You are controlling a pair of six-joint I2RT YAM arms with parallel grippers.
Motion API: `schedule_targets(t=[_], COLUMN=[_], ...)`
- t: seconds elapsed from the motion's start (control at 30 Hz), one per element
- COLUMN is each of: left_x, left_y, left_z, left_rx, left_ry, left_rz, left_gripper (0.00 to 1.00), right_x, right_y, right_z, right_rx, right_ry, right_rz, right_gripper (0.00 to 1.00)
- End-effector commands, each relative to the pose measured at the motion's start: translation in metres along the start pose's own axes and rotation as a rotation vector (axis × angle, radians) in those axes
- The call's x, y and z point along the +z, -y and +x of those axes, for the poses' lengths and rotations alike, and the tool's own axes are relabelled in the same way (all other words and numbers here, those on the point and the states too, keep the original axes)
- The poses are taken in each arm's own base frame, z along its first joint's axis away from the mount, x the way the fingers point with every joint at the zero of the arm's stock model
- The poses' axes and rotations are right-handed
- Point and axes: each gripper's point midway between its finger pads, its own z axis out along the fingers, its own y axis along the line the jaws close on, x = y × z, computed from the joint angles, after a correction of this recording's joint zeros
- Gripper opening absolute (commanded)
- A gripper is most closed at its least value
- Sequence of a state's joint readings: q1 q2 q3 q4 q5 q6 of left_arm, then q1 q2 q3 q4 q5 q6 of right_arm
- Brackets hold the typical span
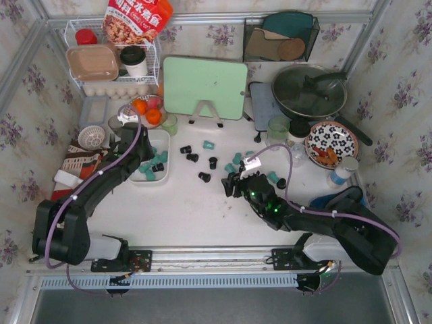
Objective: Mix the coffee capsules in the storage basket
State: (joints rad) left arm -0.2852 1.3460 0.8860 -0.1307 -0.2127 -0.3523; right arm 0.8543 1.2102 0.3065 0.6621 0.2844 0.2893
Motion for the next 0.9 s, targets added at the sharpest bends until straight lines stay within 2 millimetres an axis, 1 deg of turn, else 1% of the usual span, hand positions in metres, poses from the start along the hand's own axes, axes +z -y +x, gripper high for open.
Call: schedule_targets(t=[0.0,0.07,0.17,0.2,0.27,0.33,0.4,0.53,0.67,0.77,0.87], left_x=[0.012,0.014,0.013,0.011,0.006,0.000,-0.005,-0.015,-0.024,-0.031,-0.039], left_y=[-0.005,-0.007,-0.006,-0.005,-0.001,0.004,0.007,0.005,0.013,0.020,0.024], left_z=[0.001,0.006,0.011,0.013,0.015,0.017,0.019,0.023,0.023,0.021,0.017], left_rx=[-0.026,-0.023,-0.018,-0.016,-0.019,-0.025,-0.028,-0.033,-0.048,-0.050,-0.050], left_ry=[-0.006,-0.021,-0.034,-0.039,-0.044,-0.046,-0.043,-0.027,-0.004,0.022,0.046], left_rz=[-0.029,-0.031,-0.015,-0.004,0.026,0.063,0.088,0.102,0.157,0.196,0.219], left_gripper=[0.17,0.25,0.42,0.46,0.52,0.54,0.60,0.61,0.61,0.61,0.61], right_x=[0.014,0.020,0.029,0.032,0.038,0.045,0.051,0.062,0.070,0.071,0.068], right_y=[0.006,0.009,0.016,0.017,0.024,0.032,0.038,0.043,0.049,0.050,0.051], right_z=[0.000,0.007,0.018,0.020,0.031,0.037,0.043,0.051,0.056,0.055,0.049], right_rx=[-0.022,-0.069,-0.133,-0.151,-0.182,-0.198,-0.207,-0.219,-0.242,-0.252,-0.251], right_ry=[-0.034,-0.075,-0.150,-0.171,-0.236,-0.284,-0.316,-0.363,-0.389,-0.398,-0.402], right_rz=[0.066,0.084,0.112,0.115,0.136,0.157,0.161,0.166,0.195,0.207,0.219], right_gripper=[0.62,0.61,0.59,0.58,0.56,0.53,0.52,0.51,0.50,0.50,0.51])
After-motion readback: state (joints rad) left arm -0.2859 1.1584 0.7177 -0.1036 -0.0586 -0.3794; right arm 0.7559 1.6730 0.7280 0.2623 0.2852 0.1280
